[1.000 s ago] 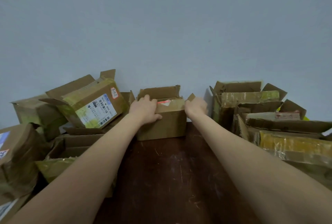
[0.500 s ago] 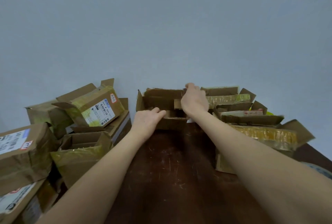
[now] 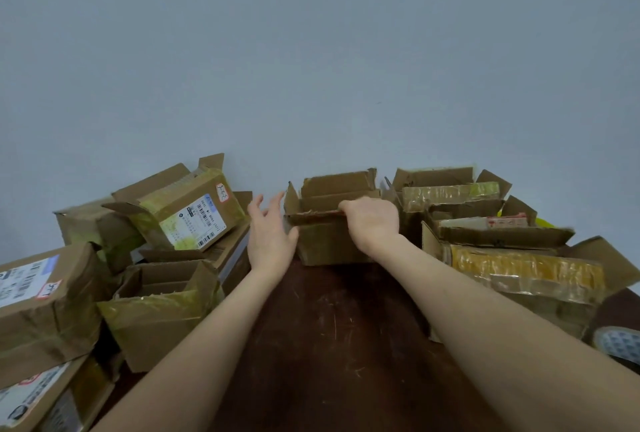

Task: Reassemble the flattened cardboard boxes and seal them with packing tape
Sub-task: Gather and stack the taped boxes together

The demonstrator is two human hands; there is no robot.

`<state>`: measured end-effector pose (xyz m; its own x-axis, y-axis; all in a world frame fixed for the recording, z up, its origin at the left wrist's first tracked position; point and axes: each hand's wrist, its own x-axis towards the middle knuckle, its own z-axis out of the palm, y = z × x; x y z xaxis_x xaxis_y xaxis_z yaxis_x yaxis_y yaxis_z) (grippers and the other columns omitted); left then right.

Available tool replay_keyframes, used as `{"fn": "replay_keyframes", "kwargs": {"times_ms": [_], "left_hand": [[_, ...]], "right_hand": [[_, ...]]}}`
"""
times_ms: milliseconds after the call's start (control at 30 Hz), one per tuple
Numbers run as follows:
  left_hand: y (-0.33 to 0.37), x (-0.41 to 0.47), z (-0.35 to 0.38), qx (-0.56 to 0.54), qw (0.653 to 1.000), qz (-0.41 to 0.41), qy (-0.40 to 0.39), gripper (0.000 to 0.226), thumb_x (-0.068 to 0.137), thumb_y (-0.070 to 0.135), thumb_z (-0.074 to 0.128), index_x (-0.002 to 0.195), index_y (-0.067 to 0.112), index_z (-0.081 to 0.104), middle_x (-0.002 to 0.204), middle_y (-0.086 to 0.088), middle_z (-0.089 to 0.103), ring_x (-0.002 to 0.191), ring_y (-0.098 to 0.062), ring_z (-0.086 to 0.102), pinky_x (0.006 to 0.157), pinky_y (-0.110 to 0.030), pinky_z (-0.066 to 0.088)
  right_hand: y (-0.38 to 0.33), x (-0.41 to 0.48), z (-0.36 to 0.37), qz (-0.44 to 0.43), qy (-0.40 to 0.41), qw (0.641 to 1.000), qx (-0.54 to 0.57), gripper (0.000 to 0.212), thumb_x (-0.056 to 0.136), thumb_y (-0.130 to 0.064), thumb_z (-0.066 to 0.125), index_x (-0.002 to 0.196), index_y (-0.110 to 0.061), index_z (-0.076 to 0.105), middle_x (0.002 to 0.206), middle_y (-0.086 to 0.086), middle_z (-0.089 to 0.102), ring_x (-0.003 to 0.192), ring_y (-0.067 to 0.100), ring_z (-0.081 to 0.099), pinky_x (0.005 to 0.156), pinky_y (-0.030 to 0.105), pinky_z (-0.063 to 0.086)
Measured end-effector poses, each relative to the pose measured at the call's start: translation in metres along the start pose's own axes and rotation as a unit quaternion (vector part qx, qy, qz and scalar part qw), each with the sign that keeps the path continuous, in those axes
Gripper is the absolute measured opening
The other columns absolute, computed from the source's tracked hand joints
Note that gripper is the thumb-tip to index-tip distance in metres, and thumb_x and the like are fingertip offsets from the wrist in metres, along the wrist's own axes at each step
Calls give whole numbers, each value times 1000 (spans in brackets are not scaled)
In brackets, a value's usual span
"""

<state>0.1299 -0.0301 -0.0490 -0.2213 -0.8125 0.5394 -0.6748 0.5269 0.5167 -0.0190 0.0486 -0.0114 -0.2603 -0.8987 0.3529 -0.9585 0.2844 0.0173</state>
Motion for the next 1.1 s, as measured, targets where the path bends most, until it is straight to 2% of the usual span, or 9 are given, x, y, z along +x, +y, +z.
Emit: {"fn": "replay_keyframes", "kwargs": {"times_ms": [100, 167, 267, 367, 500, 567, 700, 867, 1100], "left_hand": [[0, 13, 19, -85, 986, -111, -89, 77, 91, 22, 62, 151, 14, 14, 150, -12, 33, 133, -30, 40, 103, -40, 38], [5, 14, 34, -162, 962, -154, -159, 67, 92, 16, 58, 148, 14, 22, 141, -10, 46, 129, -30, 46, 102, -38, 42], [9, 8, 52, -187, 958, -139, -168, 53, 89, 7, 55, 137, 20, 39, 124, -2, 57, 113, -23, 57, 94, -39, 50], [9, 4, 54, -189, 959, -132, -166, 59, 86, 8, 56, 140, 22, 39, 127, -3, 58, 112, -21, 58, 94, -41, 51], [11, -3, 46, -140, 966, -99, -193, 59, 86, 12, 57, 141, 21, 37, 131, -6, 54, 117, -22, 54, 99, -41, 47], [16, -8, 37, -115, 970, -95, -192, 65, 87, 14, 57, 146, 21, 30, 139, -10, 46, 123, -25, 49, 103, -42, 44], [25, -25, -1, -28, 981, -74, -175, 63, 93, 16, 53, 148, 11, 24, 148, -12, 30, 131, -27, 41, 103, -36, 37], [15, -50, -62, 48, 993, -6, -108, 58, 90, 11, 50, 145, 12, 31, 145, -9, 32, 130, -26, 40, 102, -37, 39], [-23, -57, -150, 96, 994, -4, 48, 53, 87, 14, 53, 138, 13, 38, 136, -8, 41, 125, -23, 39, 92, -33, 42]], "right_hand": [[6, 16, 5, 20, 15, 1000, -15, 39, 90, -6, 49, 124, -23, 56, 117, 7, 63, 116, 31, 52, 102, 43, 38], [7, 19, 12, 40, -8, 999, -26, 43, 91, -11, 52, 132, -23, 50, 130, 10, 57, 131, 34, 40, 115, 47, 24], [6, 21, 14, 48, -16, 997, -63, 41, 93, -16, 53, 134, -22, 48, 142, 13, 49, 143, 37, 22, 118, 51, 15], [12, 22, 9, 65, -12, 992, -108, 42, 91, -20, 57, 133, -22, 50, 143, 14, 46, 143, 39, 18, 117, 52, 14], [8, 10, 10, 64, 14, 994, -91, 76, 93, -16, 55, 153, -14, 9, 158, 20, 11, 146, 43, 0, 118, 53, 9], [-4, 1, 8, 40, 26, 997, -66, 77, 94, -11, 53, 153, -13, 5, 160, 19, 4, 146, 41, -3, 119, 52, 9], [-27, -18, -4, 35, 17, 999, -10, 66, 93, -7, 50, 151, -14, 19, 160, 17, 8, 147, 38, 0, 119, 48, 13], [-66, -40, -19, 16, 20, 996, 80, 58, 92, -12, 50, 146, -15, 30, 156, 14, 19, 146, 34, 12, 113, 42, 24], [-150, -47, -27, 44, -41, 931, 359, 51, 94, -28, 53, 142, -19, 38, 144, 8, 36, 129, 29, 43, 100, 41, 41]]}}
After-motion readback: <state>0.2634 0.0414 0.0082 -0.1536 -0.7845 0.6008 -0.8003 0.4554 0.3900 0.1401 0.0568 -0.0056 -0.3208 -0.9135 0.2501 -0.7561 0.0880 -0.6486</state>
